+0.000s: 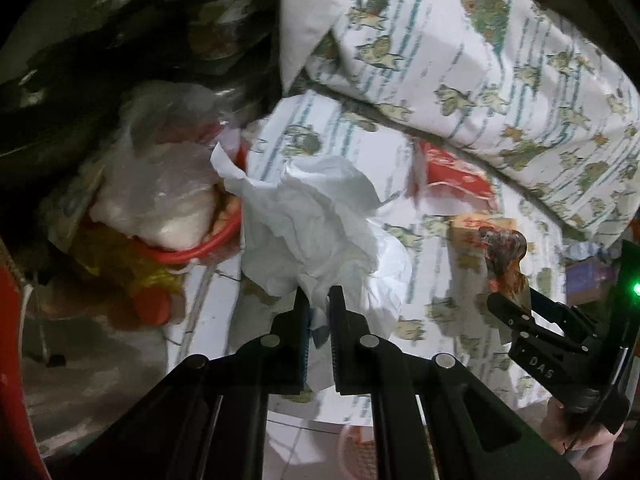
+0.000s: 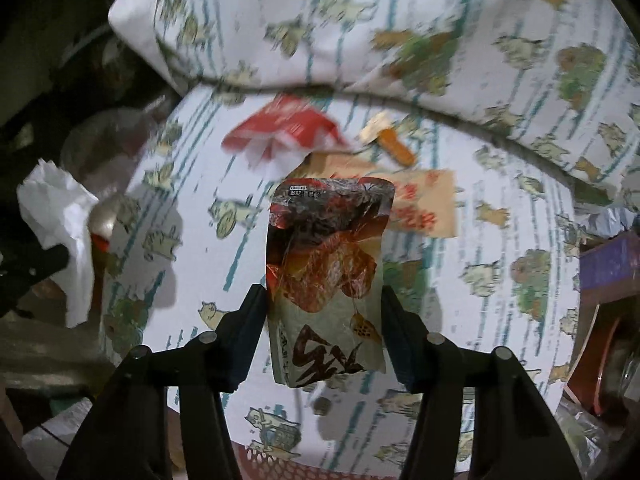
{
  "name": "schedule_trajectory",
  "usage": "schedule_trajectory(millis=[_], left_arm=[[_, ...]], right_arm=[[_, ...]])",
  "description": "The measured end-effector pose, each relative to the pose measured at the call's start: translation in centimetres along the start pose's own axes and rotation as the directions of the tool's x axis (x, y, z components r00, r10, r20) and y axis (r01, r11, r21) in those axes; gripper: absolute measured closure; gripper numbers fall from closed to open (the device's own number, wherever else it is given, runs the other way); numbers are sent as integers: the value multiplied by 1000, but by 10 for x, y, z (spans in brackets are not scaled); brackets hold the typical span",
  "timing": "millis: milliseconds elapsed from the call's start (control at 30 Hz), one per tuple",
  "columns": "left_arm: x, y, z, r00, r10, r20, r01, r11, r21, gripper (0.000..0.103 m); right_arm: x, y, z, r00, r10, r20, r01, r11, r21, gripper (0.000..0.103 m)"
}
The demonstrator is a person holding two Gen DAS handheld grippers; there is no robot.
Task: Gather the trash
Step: 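Carry paper and snack bag over pink wastebasket while left tool releases paper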
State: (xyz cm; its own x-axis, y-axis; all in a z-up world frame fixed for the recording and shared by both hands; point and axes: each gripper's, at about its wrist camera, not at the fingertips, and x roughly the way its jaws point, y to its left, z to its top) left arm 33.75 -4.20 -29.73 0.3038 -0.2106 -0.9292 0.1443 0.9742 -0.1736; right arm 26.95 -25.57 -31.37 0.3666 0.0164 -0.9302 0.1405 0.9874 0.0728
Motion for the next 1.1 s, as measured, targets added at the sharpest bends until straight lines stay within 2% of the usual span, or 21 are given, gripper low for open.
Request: schedule_trajectory(millis=[167,267,367,467,633,767,933,1100], left_arm=[[2,-9,0,1000,4,5,-4,1000,-1,94],[-6,-19,-4,1000,3,28,-4,1000,28,94],[-24,-29,-15,998,-3,67,-1,998,64,94],[-47,-34,-29,994,-53,93,47,997,64,94],[-88,-61,-46,985,-60,162,39,990,134,94],[-114,-82,-66,981,-100,167,69,981,181,94],[-138,-101,-98,977,-118,175,73,967,246,94],[-129,-110,-129,983,-123,134,84,960,269,94]], right_arm=[[-16,-24,7,999,-19,39,17,999,52,48],[-28,-35,5,997,-6,73,4,999,34,48],[-53,-39,-5,986,-81,147,87,996,-37,48],[-81,-43,-14,984,-8,180,20,998,-64,48],[-127,-43,-30,970,16,244,7,996,-93,48],[-162,-44,-50,962,43,269,-14,994,-107,48],[-202,-45,-80,947,78,312,-41,991,-125,48],[-214,-43,-114,943,116,312,-74,987,-141,47]])
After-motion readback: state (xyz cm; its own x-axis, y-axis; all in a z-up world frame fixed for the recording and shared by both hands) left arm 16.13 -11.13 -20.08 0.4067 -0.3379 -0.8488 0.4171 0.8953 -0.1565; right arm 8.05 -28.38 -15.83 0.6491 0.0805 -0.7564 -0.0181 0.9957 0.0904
